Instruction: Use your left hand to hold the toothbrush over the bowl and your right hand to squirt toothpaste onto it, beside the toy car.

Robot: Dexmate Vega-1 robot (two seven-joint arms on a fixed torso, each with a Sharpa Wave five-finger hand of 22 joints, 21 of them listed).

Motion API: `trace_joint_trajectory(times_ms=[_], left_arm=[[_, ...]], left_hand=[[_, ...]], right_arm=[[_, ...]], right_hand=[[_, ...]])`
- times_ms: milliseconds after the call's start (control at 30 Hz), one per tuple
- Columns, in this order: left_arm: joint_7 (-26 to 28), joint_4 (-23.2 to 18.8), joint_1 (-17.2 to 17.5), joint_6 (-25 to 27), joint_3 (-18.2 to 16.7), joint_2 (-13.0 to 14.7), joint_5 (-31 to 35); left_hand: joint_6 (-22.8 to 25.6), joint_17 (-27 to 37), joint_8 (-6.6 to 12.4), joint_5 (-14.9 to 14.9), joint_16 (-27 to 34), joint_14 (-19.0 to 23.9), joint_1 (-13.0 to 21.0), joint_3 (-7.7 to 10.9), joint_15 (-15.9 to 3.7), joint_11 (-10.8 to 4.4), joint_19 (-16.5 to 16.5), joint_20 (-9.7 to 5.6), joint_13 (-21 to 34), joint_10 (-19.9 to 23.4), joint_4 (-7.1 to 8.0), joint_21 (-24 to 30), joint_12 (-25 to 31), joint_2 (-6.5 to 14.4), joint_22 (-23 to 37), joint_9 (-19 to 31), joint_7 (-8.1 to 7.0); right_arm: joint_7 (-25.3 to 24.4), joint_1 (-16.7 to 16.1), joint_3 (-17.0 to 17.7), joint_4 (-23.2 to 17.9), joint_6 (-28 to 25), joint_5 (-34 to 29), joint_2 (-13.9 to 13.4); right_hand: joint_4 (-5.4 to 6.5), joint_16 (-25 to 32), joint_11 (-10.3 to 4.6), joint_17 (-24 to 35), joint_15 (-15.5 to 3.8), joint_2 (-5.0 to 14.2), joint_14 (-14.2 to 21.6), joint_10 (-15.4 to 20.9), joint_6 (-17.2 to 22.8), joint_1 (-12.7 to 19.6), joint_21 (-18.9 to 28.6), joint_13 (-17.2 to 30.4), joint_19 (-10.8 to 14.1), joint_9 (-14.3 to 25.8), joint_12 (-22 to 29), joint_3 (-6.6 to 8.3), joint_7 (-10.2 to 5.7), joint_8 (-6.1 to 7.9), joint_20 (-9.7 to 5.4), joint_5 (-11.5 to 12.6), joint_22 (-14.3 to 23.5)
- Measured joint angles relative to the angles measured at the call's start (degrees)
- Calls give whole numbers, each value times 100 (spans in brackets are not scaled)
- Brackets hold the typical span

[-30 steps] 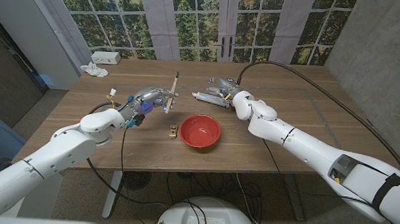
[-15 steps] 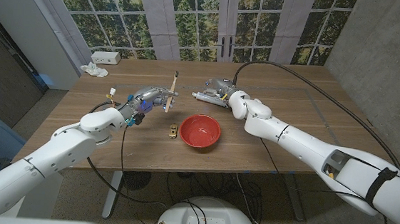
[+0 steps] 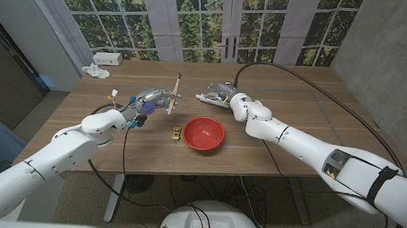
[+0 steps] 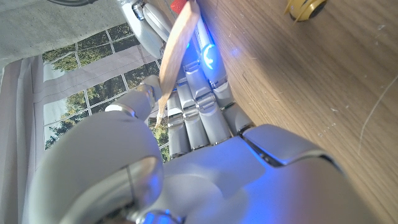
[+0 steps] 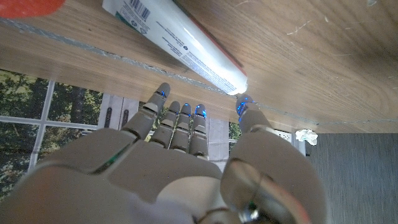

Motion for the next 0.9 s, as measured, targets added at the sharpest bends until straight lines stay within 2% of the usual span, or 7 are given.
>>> trace_joint_trajectory(times_ms=[267, 333, 533, 667, 767, 833, 900], left_arm=[[-16, 15, -13, 0, -4, 4, -4], [-17, 17, -16, 0, -6, 5, -8], [-18, 20, -18, 19, -11, 7, -22], [-16, 22, -21, 31, -13, 8, -31], [-16, 28, -32, 43, -13, 8, -36], [-16, 29, -37, 46, -13, 8, -38], [-16, 34, -42, 51, -13, 8, -39]], left_hand=[[0, -1, -13, -16, -10, 1, 0, 0, 1, 0, 0, 0, -1, 0, 0, 0, -5, 0, 0, 4, 0], [0, -1, -21, -16, -10, 1, 1, 0, 1, 0, 0, 0, -1, 0, 0, 0, -6, -1, 0, 4, 0], [0, -3, -22, -21, -18, 10, 8, -1, 9, 0, 0, 0, -2, 0, 1, 0, -18, -8, 0, 5, 0], [0, -4, -40, -34, -21, 11, 16, -2, 9, 0, 0, 0, -3, 0, 2, 0, -24, -16, 0, 5, 0], [0, -5, -44, -20, -32, 11, 16, -3, 9, 0, 0, 0, -4, 0, 3, 0, -25, -16, 0, 5, 0], [0, -5, -43, -13, -32, 12, 23, -8, 9, 0, 0, 0, -5, 0, 8, 0, -27, -23, 0, 5, 0], [0, -5, -38, -12, -32, 12, 23, -8, 10, 0, 0, 0, -5, 0, 8, 0, -27, -23, 0, 4, 0]], right_arm=[[11, 83, -124, 174, -75, -53, 97], [44, 118, -163, 242, -100, -57, 133], [119, 194, -263, 422, -168, -80, 218], [129, 235, -324, 530, -189, -96, 267], [126, 267, -378, 622, -219, -122, 306], [103, 281, -409, 670, -233, -143, 329], [84, 293, -433, 707, -240, -160, 342]], right_hand=[[0, 11, 1, 0, 40, 45, 40, 62, 20, 47, 0, 0, 39, 0, 13, 0, 20, 39, 40, -49, 0], [3, 21, 35, 0, 36, -49, 44, 96, 24, 140, 0, 0, 39, 0, 43, -2, 24, 39, 40, -49, 0], [40, 65, 19, 1, -1, -51, 145, 247, 146, 144, 0, -1, 80, 0, 88, -39, 42, 62, 40, -88, -1], [40, 110, 0, 16, -13, 46, 237, 313, 221, 241, 8, -1, 143, 0, 88, -39, 8, 92, 19, -88, -1], [40, 158, -22, 22, -16, 52, 359, 451, 295, 358, 34, 12, 216, 0, 139, -39, 3, 113, -14, -88, -1], [40, 254, -28, 55, -14, 123, 512, 580, 414, 501, 56, 27, 331, 0, 154, -39, -20, 128, -44, -88, 20], [26, 364, -27, 103, -11, 62, 691, 732, 548, 606, 96, 50, 416, 0, 206, -58, -31, 184, -67, -88, 28]])
